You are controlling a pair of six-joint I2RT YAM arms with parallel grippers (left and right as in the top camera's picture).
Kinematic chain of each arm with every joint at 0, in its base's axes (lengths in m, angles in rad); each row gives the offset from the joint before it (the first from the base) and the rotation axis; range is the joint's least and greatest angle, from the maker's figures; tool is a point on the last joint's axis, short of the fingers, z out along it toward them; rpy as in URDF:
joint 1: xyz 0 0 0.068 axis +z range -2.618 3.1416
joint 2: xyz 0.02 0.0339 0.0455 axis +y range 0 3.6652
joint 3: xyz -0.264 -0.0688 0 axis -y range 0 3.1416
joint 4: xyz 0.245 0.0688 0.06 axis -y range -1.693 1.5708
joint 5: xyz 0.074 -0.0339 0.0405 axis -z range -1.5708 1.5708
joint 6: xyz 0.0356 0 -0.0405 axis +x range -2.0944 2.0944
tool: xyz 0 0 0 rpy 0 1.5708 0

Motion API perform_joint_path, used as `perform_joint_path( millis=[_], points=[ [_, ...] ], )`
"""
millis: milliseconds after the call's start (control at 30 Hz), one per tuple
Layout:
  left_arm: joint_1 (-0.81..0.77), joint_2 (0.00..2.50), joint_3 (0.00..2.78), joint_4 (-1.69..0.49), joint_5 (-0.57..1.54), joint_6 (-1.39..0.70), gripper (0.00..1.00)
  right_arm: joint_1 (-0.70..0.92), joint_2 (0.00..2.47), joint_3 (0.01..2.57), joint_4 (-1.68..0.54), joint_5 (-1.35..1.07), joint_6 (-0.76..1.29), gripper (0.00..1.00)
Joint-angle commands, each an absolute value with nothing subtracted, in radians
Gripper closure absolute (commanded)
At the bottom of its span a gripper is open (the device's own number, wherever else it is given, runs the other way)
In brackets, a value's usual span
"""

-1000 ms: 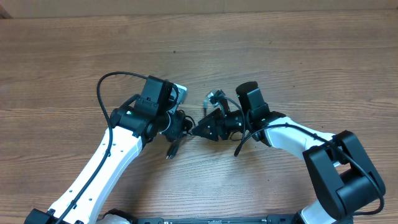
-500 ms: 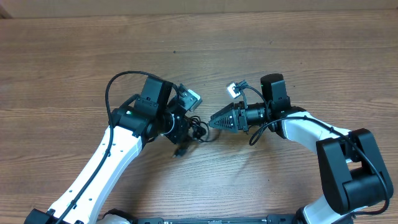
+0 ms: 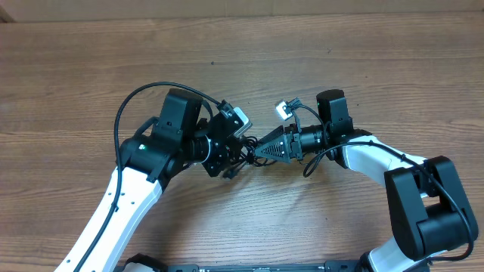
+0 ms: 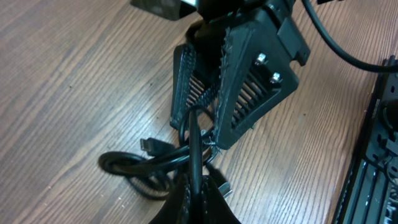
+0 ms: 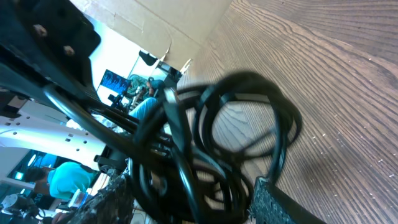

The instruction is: Untangle cables

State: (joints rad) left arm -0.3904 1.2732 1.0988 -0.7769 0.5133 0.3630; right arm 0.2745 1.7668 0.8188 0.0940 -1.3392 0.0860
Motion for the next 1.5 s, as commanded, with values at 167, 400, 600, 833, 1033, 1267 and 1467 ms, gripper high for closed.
perform_joint_path(
  millis=[167, 400, 600, 833, 1033, 1267, 1467],
  points=[
    [-0.386, 1.253, 1.131, -0.756, 0.576, 0.389, 0.96, 0.313, 1.775, 0.824, 0.098, -1.356, 0.082, 0.7],
    [-0.386, 1.253, 1.131, -0.779, 0.532, 0.371, 0.96, 0.315, 1.775, 0.824, 0.099, -1.355, 0.078, 0.91],
    [-0.386, 1.253, 1.131, -0.802, 0.412, 0.297, 0.96, 0.315, 1.775, 0.824, 0.099, -1.354, 0.078, 0.91],
    [-0.386, 1.254, 1.131, -0.866, 0.331, 0.298, 0.96, 0.314, 1.775, 0.824, 0.099, -1.317, 0.078, 0.93],
    [-0.386, 1.255, 1.13, -0.939, 0.304, 0.268, 0.96, 0.312, 1.775, 0.824, 0.102, -1.286, 0.079, 0.96],
    [-0.386, 1.255, 1.126, -1.003, 0.31, 0.265, 0.96, 0.312, 1.775, 0.824, 0.109, -1.257, 0.086, 0.96],
    [-0.387, 1.255, 1.124, -1.029, 0.38, 0.265, 0.96, 0.312, 1.775, 0.825, 0.156, -1.148, 0.238, 0.96]
  ],
)
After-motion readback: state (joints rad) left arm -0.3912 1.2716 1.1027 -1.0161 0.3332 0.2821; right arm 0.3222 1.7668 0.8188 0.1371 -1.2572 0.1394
